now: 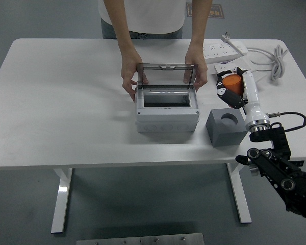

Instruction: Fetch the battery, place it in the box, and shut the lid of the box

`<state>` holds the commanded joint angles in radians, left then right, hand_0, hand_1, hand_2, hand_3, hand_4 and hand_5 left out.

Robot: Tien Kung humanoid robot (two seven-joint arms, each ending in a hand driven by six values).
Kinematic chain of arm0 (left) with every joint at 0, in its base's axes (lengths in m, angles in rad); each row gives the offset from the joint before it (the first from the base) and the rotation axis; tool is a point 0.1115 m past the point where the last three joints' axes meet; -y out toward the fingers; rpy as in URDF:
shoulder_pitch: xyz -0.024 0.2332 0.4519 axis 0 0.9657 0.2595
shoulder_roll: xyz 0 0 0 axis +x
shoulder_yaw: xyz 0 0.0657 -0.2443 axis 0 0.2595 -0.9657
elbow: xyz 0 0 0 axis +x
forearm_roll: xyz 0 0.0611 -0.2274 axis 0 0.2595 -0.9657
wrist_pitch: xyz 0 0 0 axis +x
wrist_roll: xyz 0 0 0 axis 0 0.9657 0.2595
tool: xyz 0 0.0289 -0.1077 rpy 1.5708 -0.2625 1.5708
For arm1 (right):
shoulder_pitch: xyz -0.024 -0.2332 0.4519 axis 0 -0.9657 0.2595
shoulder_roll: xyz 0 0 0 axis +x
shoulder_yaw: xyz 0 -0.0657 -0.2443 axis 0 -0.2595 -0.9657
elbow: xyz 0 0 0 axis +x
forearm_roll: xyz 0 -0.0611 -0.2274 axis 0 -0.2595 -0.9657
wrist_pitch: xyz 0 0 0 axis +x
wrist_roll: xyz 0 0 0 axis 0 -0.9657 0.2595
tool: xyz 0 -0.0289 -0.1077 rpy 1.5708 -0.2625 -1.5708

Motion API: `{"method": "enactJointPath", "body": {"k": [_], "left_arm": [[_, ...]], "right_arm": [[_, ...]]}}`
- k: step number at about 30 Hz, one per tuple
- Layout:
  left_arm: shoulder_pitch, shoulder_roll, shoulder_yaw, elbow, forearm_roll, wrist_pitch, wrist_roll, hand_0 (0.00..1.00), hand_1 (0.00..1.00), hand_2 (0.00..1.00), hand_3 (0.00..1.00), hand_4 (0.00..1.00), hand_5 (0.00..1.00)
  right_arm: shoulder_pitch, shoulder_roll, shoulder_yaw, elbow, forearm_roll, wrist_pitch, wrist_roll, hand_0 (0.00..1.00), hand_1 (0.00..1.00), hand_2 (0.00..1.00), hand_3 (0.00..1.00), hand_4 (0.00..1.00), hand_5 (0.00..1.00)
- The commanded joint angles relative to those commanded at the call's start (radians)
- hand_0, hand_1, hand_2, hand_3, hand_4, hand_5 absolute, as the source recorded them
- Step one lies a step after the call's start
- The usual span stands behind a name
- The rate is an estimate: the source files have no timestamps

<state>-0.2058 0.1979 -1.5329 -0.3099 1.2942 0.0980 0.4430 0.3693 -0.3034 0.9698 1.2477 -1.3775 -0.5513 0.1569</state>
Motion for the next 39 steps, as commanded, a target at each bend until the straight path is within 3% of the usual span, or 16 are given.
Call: {"method": "enactJointPath", "body": {"k": [10,21,28,39], "left_arm": [[-0.001,0.004,-0.002,-0.001,0.002,0.002,0.001,0.576,0.717,0.662,0.607,0.703,0.184],[0.001,0.011,-0.005,-0.004,0.006,0.003,0.008,0.574,0.72,0.667,0.608,0.704,0.182],[0.001,0.015,-0.008,-0.006,0.012,0.003,0.011,0.574,0.72,0.667,0.608,0.704,0.183],[-0.004,0.02,-0.018,-0.008,0.032,-0.002,0.016,0.574,0.72,0.668,0.608,0.703,0.182]], "right_arm": [[0.111,-0.024,-0.106,-0.017,-0.301,0.061,-0.169,0.095,0.202,0.379,0.428,0.084,0.002],[0.264,-0.009,-0.304,-0.107,-0.615,0.169,-0.329,0.102,0.204,0.377,0.441,0.13,0.002],[0.341,0.036,-0.385,-0.177,-0.663,0.194,-0.357,0.1,0.204,0.378,0.442,0.137,0.002],[0.413,0.165,-0.429,-0.278,-0.642,0.192,-0.376,0.105,0.205,0.375,0.439,0.141,0.002]]}}
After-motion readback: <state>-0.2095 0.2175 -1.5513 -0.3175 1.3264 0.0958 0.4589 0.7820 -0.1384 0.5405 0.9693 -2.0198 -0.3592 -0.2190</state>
